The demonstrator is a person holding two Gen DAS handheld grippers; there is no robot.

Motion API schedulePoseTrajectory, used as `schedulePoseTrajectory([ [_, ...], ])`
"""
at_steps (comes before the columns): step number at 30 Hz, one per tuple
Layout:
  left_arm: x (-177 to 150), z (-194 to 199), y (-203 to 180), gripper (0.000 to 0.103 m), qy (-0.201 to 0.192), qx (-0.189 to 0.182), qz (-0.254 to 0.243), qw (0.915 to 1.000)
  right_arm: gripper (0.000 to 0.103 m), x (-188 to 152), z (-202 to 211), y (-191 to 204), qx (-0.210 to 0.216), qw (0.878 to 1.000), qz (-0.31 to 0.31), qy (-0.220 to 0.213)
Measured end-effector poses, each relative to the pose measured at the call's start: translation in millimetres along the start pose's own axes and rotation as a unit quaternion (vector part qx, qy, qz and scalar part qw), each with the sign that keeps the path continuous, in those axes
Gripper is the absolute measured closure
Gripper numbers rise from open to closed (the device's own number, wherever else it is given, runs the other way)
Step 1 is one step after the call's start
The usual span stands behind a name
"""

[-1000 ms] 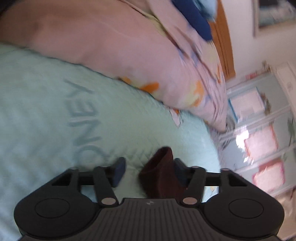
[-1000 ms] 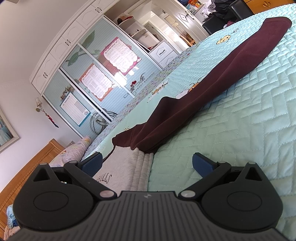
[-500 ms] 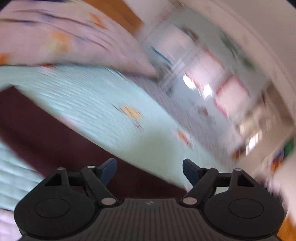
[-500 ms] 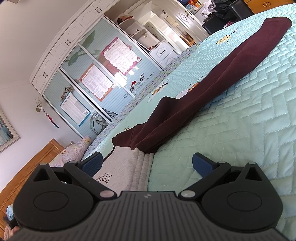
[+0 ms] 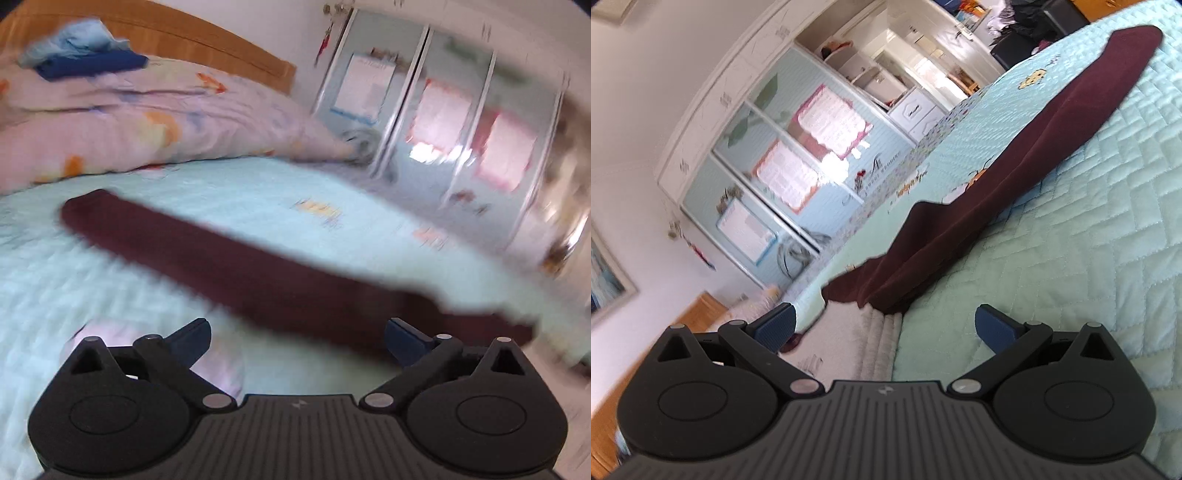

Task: Fold clothes

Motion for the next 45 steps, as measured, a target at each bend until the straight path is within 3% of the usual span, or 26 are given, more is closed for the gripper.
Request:
schedulePoseTrajectory([
  [2, -5, 2, 5, 0.003, 0.026, -0.005, 0.021, 0.9994, 0.002, 6, 7, -3, 0.004, 0.999, -0.02, -0.026],
  [4, -5, 0, 10, 0.003, 0.032, 0.015, 0.03, 0.9989, 0.002, 18, 22, -6, -0.017, 0.997, -0.029, -0.064],
  [8, -7, -6, -2, 0.001, 0.035, 0.034, -0.005, 0.9988, 0.001, 58, 57, -31, -0.083, 0.987, -0.044, -0.13],
  [12, -12, -8, 3, 0.001, 0.042, 0.026, 0.008, 0.9988, 0.001, 118, 89, -79, -0.145, 0.97, -0.077, -0.178],
  [17, -10, -15, 5, 0.001, 0.044, 0.026, 0.008, 0.9986, 0.001, 185, 86, -147, -0.169, 0.963, -0.119, -0.171],
  [21, -10, -19, 2, 0.001, 0.048, 0.035, -0.005, 0.9982, 0.0, 226, 73, -188, -0.209, 0.95, -0.133, -0.19],
  [23, -9, -22, 1, 0.001, 0.051, 0.04, -0.012, 0.9978, 0.0, 234, 59, -194, -0.226, 0.949, -0.113, -0.186],
  [27, -11, -23, -4, 0.001, 0.055, 0.053, -0.032, 0.9966, 0.0, 233, 26, -195, -0.263, 0.954, -0.038, -0.138],
  [28, -11, -24, -4, 0.001, 0.055, 0.055, -0.035, 0.9963, 0.004, 231, 22, -197, -0.264, 0.955, -0.031, -0.13],
  [29, -11, -24, -5, 0.001, 0.056, 0.058, -0.038, 0.996, 0.032, 229, 21, -201, -0.256, 0.957, -0.044, -0.126],
  [30, -12, -24, -5, 0.001, 0.057, 0.06, -0.041, 0.9958, 0.083, 227, 21, -206, -0.249, 0.959, -0.057, -0.122],
  [34, -12, -25, -5, 0.001, 0.057, 0.062, -0.045, 0.9955, 0.088, 224, 32, -216, -0.21, 0.963, -0.099, -0.14],
  [37, -12, -24, -5, 0.001, 0.057, 0.061, -0.044, 0.9955, 0.088, 227, 44, -206, -0.203, 0.963, -0.084, -0.155],
  [42, -13, -23, -4, 0.001, 0.056, 0.06, -0.043, 0.9957, 0.088, 239, 85, -172, -0.237, 0.952, -0.015, -0.194],
  [45, -13, -23, -4, 0.001, 0.056, 0.06, -0.044, 0.9957, 0.083, 226, 78, -194, -0.291, 0.945, -0.035, -0.143],
])
Point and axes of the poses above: each gripper's, at about its wrist camera, not at the fingertips, and z roughly against the way its jaws point, y to its left, x to its top, the point moved 8 cm from there along -z, roughly the way its jaws point, and after that the axes turned 11 degrees about x, right-handed, at the moved point
